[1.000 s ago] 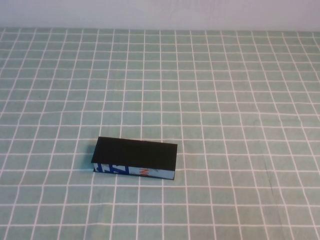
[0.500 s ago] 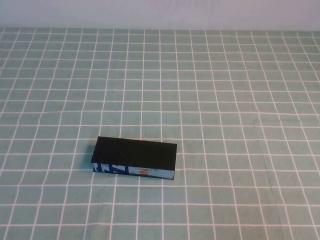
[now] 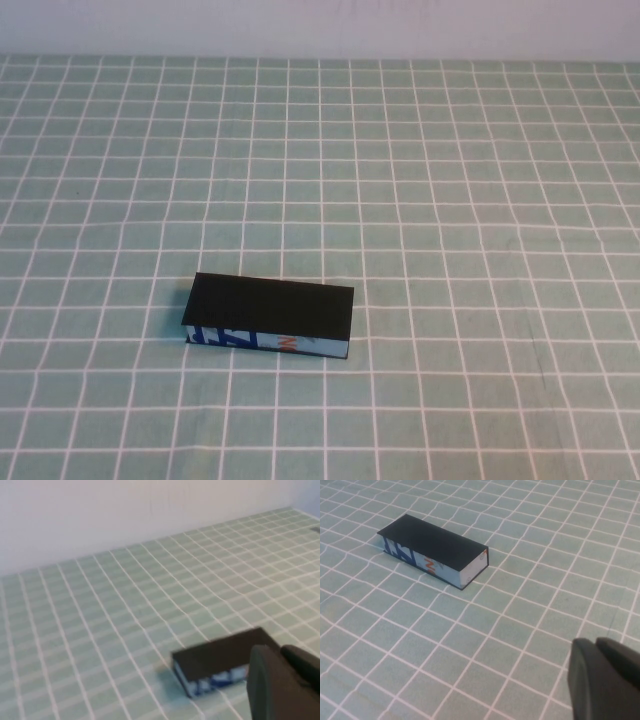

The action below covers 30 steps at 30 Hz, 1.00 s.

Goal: Return glasses to glasses case

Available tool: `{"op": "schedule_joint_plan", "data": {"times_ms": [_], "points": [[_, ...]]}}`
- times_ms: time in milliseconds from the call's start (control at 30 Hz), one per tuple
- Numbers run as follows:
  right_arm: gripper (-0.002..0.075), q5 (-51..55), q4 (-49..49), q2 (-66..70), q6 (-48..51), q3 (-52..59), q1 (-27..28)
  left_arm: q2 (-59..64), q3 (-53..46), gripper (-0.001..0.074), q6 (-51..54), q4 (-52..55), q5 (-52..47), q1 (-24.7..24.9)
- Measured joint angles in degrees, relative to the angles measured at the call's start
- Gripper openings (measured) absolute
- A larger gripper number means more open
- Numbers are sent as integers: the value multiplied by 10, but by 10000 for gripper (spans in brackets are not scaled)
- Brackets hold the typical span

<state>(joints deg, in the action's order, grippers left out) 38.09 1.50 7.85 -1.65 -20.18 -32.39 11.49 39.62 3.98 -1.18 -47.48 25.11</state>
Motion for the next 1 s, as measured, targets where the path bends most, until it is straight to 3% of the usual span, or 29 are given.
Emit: {"op": "schedule_joint_plan", "data": {"times_ms": [100, 233, 333, 567, 733, 1000], "points": [[-11, 0, 0, 0, 0, 0, 0, 0, -48, 1, 11, 44, 106, 0], [-11, 0, 0, 0, 0, 0, 0, -8, -152, 1, -52, 109, 297, -6], [-11, 0, 0, 0, 0, 0, 0, -49, -222, 1, -87, 105, 355, -23], [-11, 0, -1, 0, 0, 0, 0, -119, -352, 1, -184, 102, 372, -101], [-11, 1, -1, 0, 0, 0, 0, -121, -404, 1, -199, 104, 372, -157], [-11, 1, -1, 0, 0, 0, 0, -121, -411, 1, -188, 109, 271, -165]]}}
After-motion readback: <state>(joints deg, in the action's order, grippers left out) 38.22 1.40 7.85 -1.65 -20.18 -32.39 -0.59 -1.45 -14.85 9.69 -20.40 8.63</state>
